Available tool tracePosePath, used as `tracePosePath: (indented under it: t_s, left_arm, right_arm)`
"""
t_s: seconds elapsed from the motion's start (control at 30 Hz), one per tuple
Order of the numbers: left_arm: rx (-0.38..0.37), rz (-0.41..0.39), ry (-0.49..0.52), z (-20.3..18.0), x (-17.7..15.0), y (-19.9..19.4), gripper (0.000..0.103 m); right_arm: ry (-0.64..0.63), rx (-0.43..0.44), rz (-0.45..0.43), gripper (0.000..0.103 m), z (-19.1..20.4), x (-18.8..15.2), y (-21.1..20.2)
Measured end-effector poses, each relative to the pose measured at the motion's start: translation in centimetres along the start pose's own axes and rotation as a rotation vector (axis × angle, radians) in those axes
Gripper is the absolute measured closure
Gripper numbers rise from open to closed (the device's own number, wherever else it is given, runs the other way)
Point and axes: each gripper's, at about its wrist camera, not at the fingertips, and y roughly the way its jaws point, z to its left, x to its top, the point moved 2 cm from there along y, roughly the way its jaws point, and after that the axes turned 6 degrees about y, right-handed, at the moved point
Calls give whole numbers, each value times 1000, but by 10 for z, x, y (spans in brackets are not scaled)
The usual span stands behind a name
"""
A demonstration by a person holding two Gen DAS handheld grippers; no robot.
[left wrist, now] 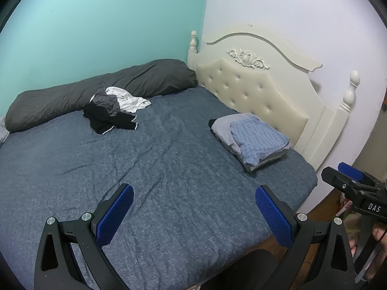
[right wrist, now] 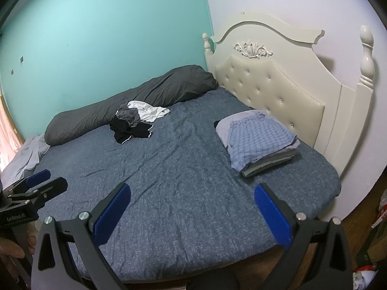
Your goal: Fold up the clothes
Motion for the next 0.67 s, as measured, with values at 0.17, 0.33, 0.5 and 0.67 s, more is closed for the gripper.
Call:
tracePosePath:
  t_s: [0.17,0.33,0.5,0.67]
  left_arm:
    - [-3,4,-7,1,0,0,0]
    - [-9,7,-10,3,0,1,0]
    - [-16,6,-9,3,1,1,0]
    - [-13,4,-13,3,1,1,0]
  right_arm:
    - [0,-1,2,0,-1,0,0]
    - [-2,-2,0,0,0,0,0]
    - [0,-3,1,0,-1,-1,1]
    - [1,-2,2,0,-1,0,1]
